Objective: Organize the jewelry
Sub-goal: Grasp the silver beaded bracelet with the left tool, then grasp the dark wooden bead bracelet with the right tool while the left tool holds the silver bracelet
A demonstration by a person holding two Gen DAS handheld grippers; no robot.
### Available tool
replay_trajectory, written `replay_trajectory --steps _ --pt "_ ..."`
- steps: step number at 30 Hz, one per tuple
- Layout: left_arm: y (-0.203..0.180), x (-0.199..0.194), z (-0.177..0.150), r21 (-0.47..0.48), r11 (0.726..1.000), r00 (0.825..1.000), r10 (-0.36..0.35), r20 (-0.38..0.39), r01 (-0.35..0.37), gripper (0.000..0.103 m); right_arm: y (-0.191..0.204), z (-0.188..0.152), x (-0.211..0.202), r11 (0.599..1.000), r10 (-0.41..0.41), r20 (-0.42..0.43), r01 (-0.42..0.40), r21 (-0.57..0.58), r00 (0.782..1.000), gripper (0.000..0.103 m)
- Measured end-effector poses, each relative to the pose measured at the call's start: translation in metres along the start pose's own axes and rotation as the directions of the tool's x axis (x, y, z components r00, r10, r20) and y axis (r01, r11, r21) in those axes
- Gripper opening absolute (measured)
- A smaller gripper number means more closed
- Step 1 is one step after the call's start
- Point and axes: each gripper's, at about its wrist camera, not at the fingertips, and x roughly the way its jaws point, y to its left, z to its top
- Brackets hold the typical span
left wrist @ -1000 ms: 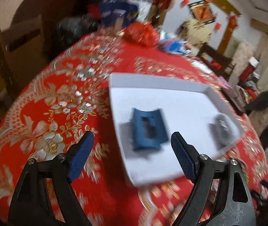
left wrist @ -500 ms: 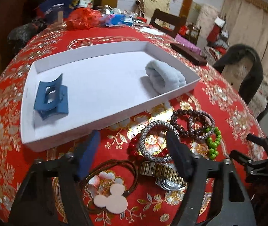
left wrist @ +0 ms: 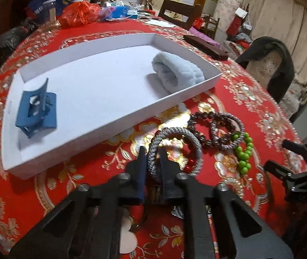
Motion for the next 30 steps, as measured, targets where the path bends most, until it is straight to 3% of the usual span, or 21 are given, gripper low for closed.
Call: replay_trajectory --steps 12,19,21,23,25,30 --pt "0.020 -0.038 -0.015 -0.122 0.990 0.990 -0.056 0.129 0.072 0.008 -0.004 0.005 0.000 0.999 0.016 -0.002 -0.016 0.030 1.000 0.103" --pt "0.030 -0.035 -0.020 -0.157 0.984 0.990 -0.065 0.122 0.084 0.008 -0.018 0.022 -0.017 0.982 0.098 0.132 -0.117 0.150 0.986 0.102" --pt "0.034 -0.033 -0.019 -0.172 0.981 0.991 -0.065 0.118 0.085 0.008 -0.014 0.030 -0.015 0.979 0.122 0.142 -0.143 0.145 0.982 0.092" --pt "0.034 -0.031 -0.019 -0.177 0.981 0.992 -0.064 0.108 0.083 0.008 -0.006 0.040 -0.004 0.980 0.148 0.109 -0.161 0.120 0.983 0.065" --pt "0.035 -0.030 -0.019 -0.186 0.979 0.993 -0.063 0.102 0.081 0.008 0.001 0.049 0.009 0.981 0.157 0.079 -0.164 0.100 0.984 0.051" --pt "0.038 -0.027 -0.020 -0.204 0.975 0.994 -0.065 0.089 0.082 0.008 0.022 0.069 0.026 0.965 0.247 0.073 -0.252 0.071 0.966 0.048"
